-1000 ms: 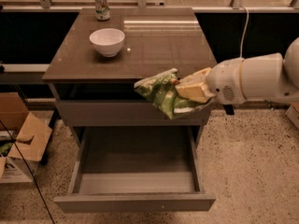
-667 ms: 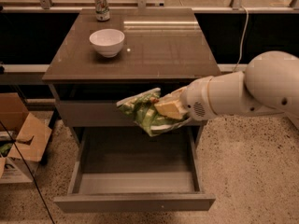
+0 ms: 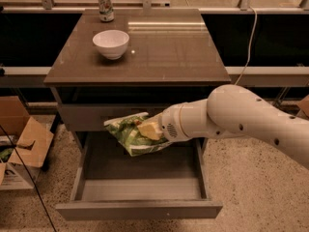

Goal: Place green jalapeno chip bag into middle drawer

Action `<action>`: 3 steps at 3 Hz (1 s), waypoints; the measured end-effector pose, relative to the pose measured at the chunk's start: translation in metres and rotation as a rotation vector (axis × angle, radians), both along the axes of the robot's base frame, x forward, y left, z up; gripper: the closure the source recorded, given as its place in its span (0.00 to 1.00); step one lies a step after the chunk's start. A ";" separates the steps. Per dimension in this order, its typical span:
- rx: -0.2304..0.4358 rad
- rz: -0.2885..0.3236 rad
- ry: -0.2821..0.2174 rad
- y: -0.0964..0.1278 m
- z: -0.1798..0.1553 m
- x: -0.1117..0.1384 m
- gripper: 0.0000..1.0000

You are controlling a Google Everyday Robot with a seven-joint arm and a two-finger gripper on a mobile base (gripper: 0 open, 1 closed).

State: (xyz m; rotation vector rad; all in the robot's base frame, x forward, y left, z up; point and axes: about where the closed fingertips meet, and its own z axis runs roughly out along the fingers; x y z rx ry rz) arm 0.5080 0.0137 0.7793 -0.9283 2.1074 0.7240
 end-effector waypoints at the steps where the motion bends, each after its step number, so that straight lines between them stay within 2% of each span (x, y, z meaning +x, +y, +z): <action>1: 0.000 0.000 0.000 0.000 0.000 0.000 1.00; 2: 0.004 0.008 0.033 0.004 -0.028 0.005 1.00; 3: 0.012 0.008 0.089 0.000 -0.074 0.016 1.00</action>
Offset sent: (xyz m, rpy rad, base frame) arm 0.0135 0.0060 -0.0715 0.0122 0.0863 0.0126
